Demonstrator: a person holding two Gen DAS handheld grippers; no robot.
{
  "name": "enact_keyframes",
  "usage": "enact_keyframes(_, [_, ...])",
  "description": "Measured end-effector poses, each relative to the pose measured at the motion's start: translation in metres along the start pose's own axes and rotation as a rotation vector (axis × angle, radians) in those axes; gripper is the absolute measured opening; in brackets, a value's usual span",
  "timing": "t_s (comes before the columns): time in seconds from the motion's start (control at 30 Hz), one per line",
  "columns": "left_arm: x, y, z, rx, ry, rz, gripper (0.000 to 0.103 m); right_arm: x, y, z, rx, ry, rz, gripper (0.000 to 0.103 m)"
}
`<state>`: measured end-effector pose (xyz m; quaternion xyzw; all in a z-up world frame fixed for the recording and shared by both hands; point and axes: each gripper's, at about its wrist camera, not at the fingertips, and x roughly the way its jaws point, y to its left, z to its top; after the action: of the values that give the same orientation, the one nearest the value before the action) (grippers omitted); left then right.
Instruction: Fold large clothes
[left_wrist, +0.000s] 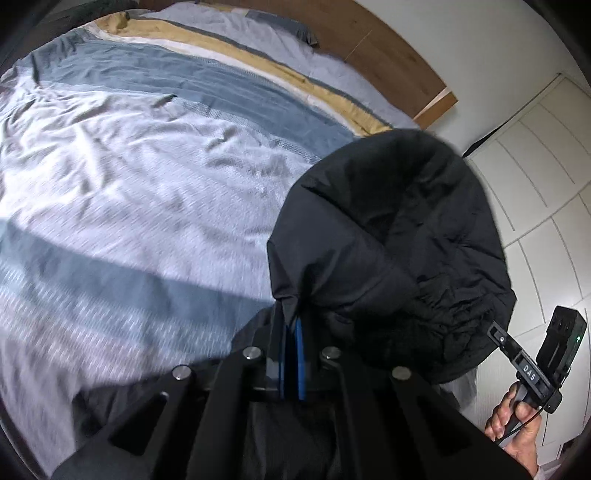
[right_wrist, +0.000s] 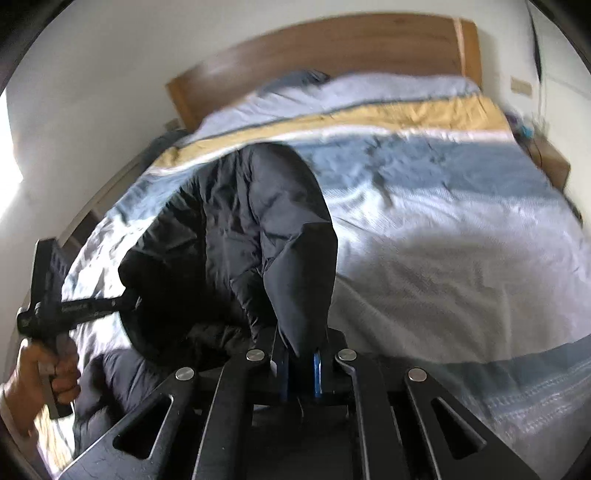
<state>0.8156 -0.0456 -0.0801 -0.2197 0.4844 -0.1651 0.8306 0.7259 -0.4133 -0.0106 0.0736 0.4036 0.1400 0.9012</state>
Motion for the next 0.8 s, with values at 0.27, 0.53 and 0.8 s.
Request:
enact_keyframes(0.27, [-0.066,0.017,-0.090,0.035,0.048,0.010,0.003,-0.067,0.033,-0.073,-0.098,-0.011,0.045,0.009])
enact_keyframes(0.53, [-0.089,0.045,-0.161,0.058,0.125,0.147,0.004,-0.076,0.013,-0.153,-0.063,0.128,-0.031,0.024])
enact_keyframes(0.8, [-0.135,0.046,-0.170,0.050,0.085,0.170,0.005,-0.113,-0.005,-0.175,-0.001,0.155,-0.078,0.045])
